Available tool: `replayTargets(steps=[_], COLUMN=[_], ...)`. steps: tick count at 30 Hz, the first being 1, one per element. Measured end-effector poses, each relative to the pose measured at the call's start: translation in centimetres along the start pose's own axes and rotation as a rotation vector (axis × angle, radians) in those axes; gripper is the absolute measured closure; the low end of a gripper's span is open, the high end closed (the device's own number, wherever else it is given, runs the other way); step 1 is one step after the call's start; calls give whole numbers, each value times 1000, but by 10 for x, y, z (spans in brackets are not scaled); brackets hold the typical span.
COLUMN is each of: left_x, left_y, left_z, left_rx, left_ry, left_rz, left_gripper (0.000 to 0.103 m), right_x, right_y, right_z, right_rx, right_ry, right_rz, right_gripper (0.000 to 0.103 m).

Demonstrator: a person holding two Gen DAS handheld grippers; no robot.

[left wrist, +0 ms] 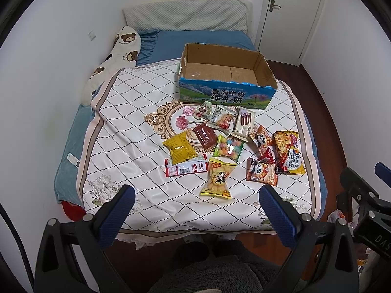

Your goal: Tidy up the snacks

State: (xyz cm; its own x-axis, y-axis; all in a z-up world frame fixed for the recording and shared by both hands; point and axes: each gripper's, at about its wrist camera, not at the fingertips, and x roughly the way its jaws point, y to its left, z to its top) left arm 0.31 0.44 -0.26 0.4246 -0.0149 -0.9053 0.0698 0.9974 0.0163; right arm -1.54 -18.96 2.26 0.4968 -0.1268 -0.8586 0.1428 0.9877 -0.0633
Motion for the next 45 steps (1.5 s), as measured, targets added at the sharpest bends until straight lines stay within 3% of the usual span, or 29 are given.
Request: replayTargets(steps=[45], left_x=[-11], left_y=[-2], left_z=[3], left_rx=[0], left_ry=[-4], left_rz=[2], left_gripper=[0], right_x=[-6], right_y=[1], right_z=[3], right_rx=[5], right_ry=[-2], right_rz=[9], right_gripper=[0])
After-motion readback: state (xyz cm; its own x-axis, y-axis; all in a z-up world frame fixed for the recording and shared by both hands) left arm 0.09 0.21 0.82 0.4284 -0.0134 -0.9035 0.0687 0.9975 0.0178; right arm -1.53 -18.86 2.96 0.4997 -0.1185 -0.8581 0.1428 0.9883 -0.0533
